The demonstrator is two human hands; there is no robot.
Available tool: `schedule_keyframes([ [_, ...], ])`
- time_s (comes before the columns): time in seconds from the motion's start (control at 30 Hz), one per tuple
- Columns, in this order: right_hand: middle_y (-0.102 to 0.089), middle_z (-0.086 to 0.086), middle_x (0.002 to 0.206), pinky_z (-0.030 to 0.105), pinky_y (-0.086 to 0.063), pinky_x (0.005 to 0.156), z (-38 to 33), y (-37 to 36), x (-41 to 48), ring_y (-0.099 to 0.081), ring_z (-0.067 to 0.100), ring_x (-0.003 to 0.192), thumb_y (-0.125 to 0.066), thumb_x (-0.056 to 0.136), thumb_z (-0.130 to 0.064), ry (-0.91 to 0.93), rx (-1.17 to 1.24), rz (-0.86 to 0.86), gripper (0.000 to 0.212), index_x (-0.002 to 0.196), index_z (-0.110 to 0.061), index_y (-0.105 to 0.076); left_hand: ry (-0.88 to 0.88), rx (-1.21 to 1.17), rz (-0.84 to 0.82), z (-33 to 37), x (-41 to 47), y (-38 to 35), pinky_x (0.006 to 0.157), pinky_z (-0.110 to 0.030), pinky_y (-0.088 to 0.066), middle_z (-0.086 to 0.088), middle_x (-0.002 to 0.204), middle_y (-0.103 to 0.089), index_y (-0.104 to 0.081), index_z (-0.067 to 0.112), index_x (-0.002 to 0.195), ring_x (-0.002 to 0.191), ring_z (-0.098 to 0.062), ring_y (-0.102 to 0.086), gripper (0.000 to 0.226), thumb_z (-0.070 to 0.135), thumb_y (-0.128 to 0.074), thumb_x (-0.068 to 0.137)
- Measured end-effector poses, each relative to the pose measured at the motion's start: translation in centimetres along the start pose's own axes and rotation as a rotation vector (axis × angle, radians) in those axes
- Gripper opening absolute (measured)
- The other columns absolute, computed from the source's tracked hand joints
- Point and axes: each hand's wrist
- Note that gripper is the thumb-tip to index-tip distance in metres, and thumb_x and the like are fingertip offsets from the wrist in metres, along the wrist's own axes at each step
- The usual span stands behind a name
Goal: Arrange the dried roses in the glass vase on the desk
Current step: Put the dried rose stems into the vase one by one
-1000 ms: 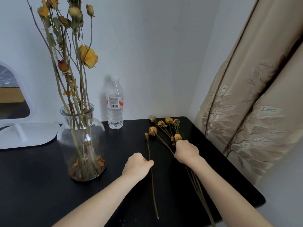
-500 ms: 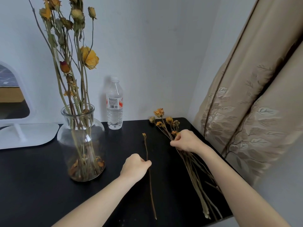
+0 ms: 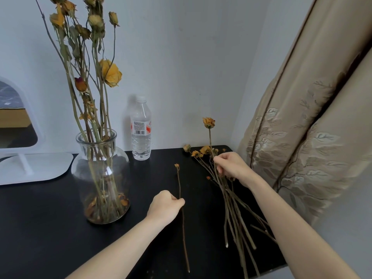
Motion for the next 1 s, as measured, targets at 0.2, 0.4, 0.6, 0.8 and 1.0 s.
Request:
schedule_keyframes([
  [0.2,-0.053,0.000,0.052,0.011,-0.032,0.035,0.7,-0.5,-0.1,-0.035,0.003,0.031,-0.049,0.090,-0.025,-0.058,0.117,-0.003,0.045,0.046,-0.020,-0.051,0.001,-0.005,-0.009,-0.3,0.1,0.1,0.059,-0.030,-0.040,0.001,0.046,-0.036,-0.048,0.011,0.061,0.044,-0.016,-0.037,0.029,0.026,-0.056,0.085],
  [0.4,-0.053,-0.005,0.046,0.012,-0.035,0.040,1.0,-0.8,-0.4,-0.037,0.004,0.035,-0.048,0.089,-0.026,-0.066,0.105,-0.030,0.041,0.049,-0.022,-0.050,-0.007,0.003,-0.003,-0.6,0.3,0.0,0.061,-0.029,-0.043,-0.001,0.050,-0.039,-0.055,0.013,0.066,0.049,-0.018,-0.041,0.024,0.026,-0.055,0.086],
  [0.6,-0.050,-0.005,0.049,0.013,-0.032,0.040,0.4,-0.9,-1.0,-0.034,0.004,0.038,-0.048,0.088,-0.021,-0.026,0.168,-0.049,0.037,0.051,-0.021,-0.048,-0.040,-0.033,0.005,-0.2,0.1,0.2,0.056,-0.025,-0.040,-0.001,0.052,-0.040,-0.058,0.010,0.070,0.044,-0.013,-0.039,0.023,0.025,-0.056,0.088],
  [0.8,-0.045,-0.002,0.051,0.016,-0.030,0.042,-2.8,-0.6,-1.6,-0.032,0.007,0.039,-0.047,0.087,-0.017,0.072,0.231,-0.048,0.037,0.050,-0.018,-0.048,-0.163,-0.106,0.025,2.1,-1.3,2.6,0.047,-0.018,-0.032,0.010,0.047,-0.045,-0.066,0.018,0.072,0.039,-0.004,-0.041,0.020,0.021,-0.055,0.089],
  [1.0,-0.051,-0.005,0.049,0.011,-0.031,0.039,-8.4,0.4,-3.2,-0.038,0.000,0.034,-0.047,0.090,-0.011,0.235,0.366,0.016,0.035,0.055,-0.015,-0.050,-0.396,-0.050,0.108,3.1,-4.8,7.1,0.045,-0.009,-0.036,0.017,0.043,-0.054,-0.064,0.022,0.080,0.042,0.007,-0.050,0.013,0.020,-0.056,0.089],
])
Point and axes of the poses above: each hand's wrist, its own x-axis towards the middle knuckle, its own y-axis out of the back of the hand, z = x × y
